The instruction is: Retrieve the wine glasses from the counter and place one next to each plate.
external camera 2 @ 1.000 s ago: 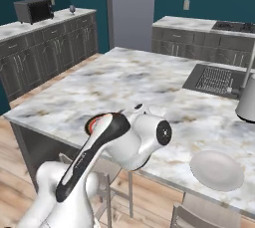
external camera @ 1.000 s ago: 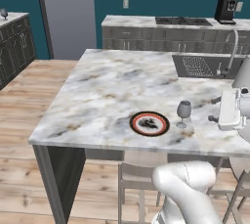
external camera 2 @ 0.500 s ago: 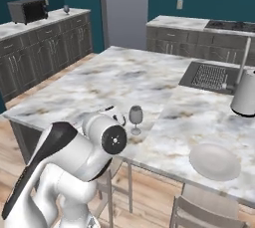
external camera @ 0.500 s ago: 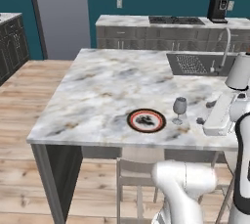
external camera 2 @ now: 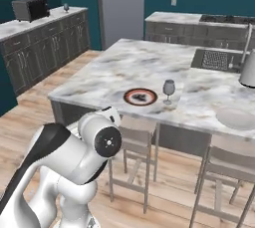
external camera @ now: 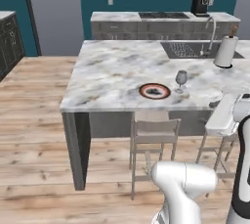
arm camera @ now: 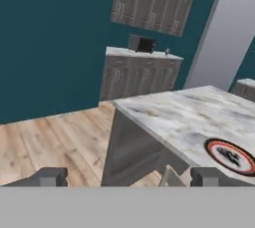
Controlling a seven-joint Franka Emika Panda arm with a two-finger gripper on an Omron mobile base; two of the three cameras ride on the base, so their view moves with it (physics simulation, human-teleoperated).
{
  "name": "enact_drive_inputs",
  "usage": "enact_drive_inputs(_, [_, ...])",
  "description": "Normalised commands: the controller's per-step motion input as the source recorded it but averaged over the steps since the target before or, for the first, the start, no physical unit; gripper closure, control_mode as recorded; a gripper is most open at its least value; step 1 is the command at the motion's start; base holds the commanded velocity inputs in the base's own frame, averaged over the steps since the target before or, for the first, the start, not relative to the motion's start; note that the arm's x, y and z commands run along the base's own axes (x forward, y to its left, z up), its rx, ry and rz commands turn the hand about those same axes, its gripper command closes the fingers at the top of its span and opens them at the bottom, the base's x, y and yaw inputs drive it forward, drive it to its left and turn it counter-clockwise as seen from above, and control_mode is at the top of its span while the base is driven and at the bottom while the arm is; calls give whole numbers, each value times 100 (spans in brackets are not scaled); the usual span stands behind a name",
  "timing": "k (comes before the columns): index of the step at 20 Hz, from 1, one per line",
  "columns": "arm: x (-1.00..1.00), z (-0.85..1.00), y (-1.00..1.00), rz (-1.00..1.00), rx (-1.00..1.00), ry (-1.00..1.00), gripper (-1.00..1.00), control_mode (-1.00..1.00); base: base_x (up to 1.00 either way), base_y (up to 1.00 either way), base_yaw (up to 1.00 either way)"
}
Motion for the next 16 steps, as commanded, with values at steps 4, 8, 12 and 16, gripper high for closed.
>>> enact_drive_inputs(4, [0, 0, 0, 0, 0, 0, -100, 100, -78, 100, 5])
enact_drive_inputs(8, [0, 0, 0, 0, 0, 0, -100, 100, -3, 100, 44])
enact_drive_inputs(12, [0, 0, 0, 0, 0, 0, -100, 100, 44, 100, 54])
enact_drive_inputs(16, [0, 0, 0, 0, 0, 0, -100, 100, 100, 79, 8])
